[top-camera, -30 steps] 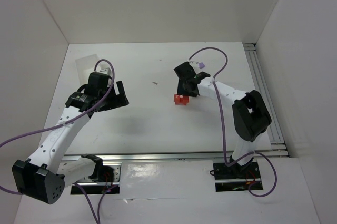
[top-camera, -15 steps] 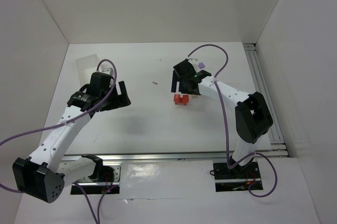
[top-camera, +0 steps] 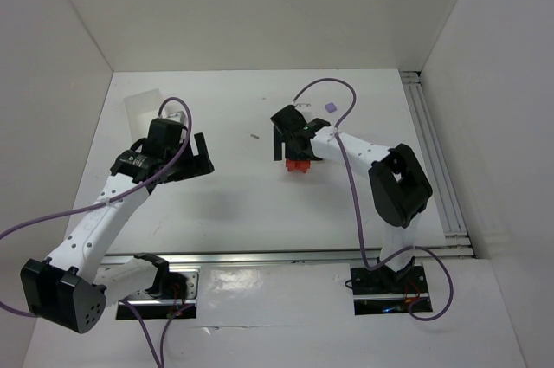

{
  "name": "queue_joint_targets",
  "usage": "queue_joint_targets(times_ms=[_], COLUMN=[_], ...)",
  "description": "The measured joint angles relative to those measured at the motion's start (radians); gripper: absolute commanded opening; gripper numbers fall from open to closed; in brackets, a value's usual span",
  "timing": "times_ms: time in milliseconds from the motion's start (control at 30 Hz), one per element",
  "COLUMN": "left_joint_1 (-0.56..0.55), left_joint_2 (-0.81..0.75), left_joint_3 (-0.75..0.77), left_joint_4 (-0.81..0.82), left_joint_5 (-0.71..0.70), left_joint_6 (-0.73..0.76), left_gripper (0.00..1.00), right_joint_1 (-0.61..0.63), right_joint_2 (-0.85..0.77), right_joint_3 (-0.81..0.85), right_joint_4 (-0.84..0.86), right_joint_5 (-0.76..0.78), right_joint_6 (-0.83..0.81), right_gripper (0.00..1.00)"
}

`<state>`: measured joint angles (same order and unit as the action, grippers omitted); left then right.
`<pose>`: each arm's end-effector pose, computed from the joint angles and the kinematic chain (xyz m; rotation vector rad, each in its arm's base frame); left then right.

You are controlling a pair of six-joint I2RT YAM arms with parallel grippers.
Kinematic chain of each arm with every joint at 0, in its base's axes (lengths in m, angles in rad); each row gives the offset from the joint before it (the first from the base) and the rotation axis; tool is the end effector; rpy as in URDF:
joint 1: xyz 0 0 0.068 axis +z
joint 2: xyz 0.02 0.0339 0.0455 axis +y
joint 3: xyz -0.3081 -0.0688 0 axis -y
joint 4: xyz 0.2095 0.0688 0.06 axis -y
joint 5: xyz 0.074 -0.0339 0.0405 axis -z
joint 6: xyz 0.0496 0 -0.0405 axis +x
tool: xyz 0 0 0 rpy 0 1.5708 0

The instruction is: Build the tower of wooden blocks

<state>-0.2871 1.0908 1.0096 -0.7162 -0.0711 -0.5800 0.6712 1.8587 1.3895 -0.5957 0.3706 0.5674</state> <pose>0.1714 -0.0469 0.3412 -0.3831 2.3601 -0.3318 0.3085 0.2221 0.2625 -0.0088 2.5241 -0.0065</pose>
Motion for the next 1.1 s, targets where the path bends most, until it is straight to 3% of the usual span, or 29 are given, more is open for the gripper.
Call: queue_joint_targets(times_ms=[400, 700, 1100], left_joint_1=[0.000, 0.000, 0.000], left_joint_2=[0.000, 0.000, 0.000], left_joint_3=[0.000, 0.000, 0.000], left_joint_4=[0.000, 0.000, 0.000], left_joint_5=[-0.005, -0.005, -0.006], left_joint_6=[0.000, 0.000, 0.000], left_gripper=[0.93, 0.93, 0.93], right_joint_1=[0.003, 0.003, 0.003], right_joint_2=[0.011, 0.016, 0.031], right_joint_3=[0.008, 0.009, 0.009], right_joint_4=[-0.017, -0.028, -0.028], right_joint_5=[0.034, 0.037, 0.037], right_joint_6=[0.007, 0.016, 0.021], right_gripper=[1.00, 0.87, 0.77])
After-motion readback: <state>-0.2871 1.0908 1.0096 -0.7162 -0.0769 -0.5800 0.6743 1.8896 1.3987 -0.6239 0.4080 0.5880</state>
